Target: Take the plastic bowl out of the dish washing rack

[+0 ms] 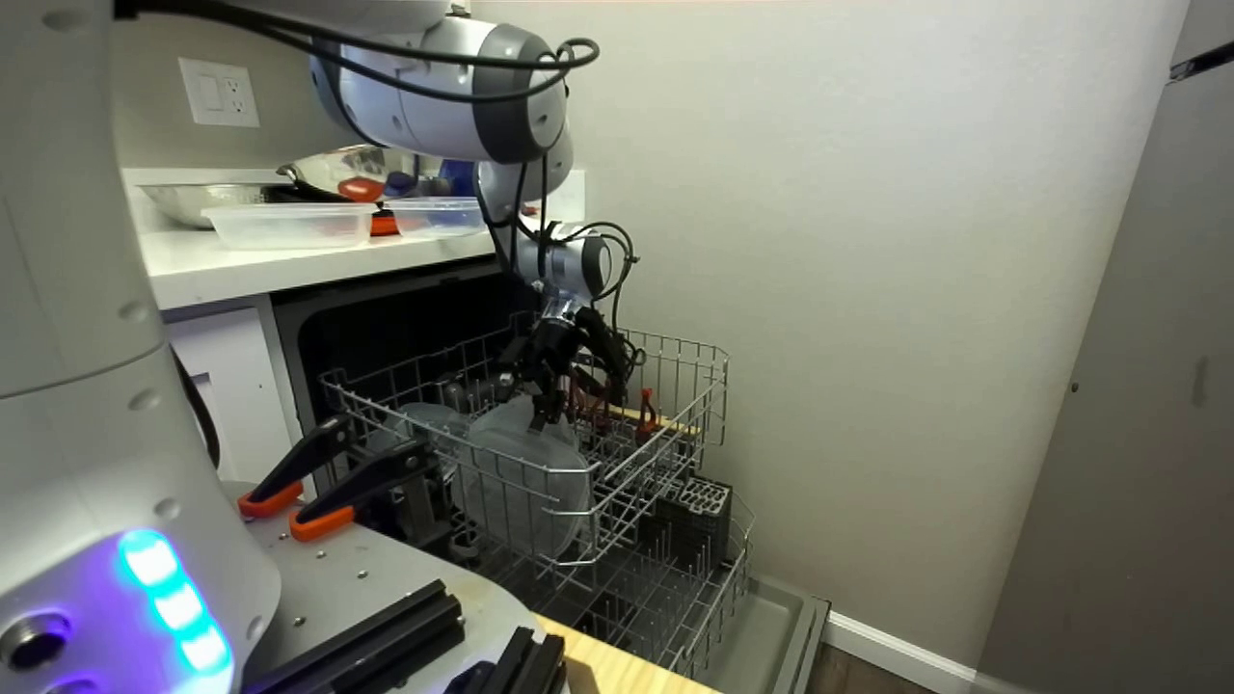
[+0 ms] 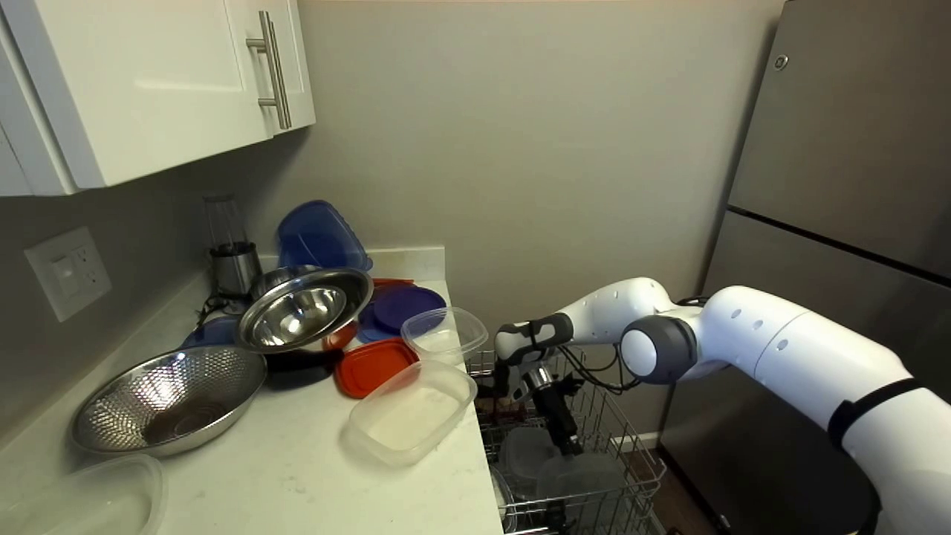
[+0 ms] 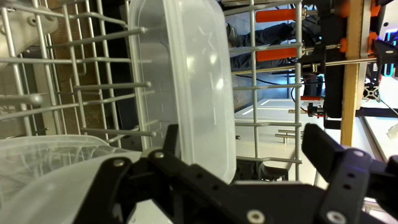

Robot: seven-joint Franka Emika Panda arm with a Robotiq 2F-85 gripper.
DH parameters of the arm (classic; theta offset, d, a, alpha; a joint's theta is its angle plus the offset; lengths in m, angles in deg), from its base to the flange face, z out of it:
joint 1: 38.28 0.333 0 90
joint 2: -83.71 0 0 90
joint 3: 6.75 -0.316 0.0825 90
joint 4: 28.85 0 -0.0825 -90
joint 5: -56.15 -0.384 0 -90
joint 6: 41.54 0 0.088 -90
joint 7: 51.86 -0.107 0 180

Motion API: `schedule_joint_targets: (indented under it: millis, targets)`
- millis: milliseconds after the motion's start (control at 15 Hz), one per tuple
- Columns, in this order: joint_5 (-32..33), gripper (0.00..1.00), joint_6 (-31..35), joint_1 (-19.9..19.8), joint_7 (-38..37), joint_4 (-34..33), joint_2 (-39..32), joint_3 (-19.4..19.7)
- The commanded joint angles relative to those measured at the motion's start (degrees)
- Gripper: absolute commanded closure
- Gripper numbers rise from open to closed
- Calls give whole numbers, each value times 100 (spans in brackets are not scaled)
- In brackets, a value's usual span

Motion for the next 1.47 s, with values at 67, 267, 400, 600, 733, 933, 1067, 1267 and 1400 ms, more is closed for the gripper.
schedule_joint_targets:
  millis: [67,267,400,600,733,933,1067,1267,1400]
  targets:
    - [-156,0,11,-8,-127,187,-9,-132]
    - [-231,0,61,-32,-92,417,-44,-167]
    - [-255,0,58,-44,-91,499,-66,-177]
    - [-232,33,80,-33,-62,530,-76,-173]
    - [-221,46,65,-17,-84,521,-80,-170]
    - [-207,66,37,0,-92,500,-81,-170]
    - [-201,80,27,7,-88,498,-81,-171]
    - [-200,97,-4,9,-70,484,-80,-184]
    - [-225,100,-373,8,-118,337,-73,-234]
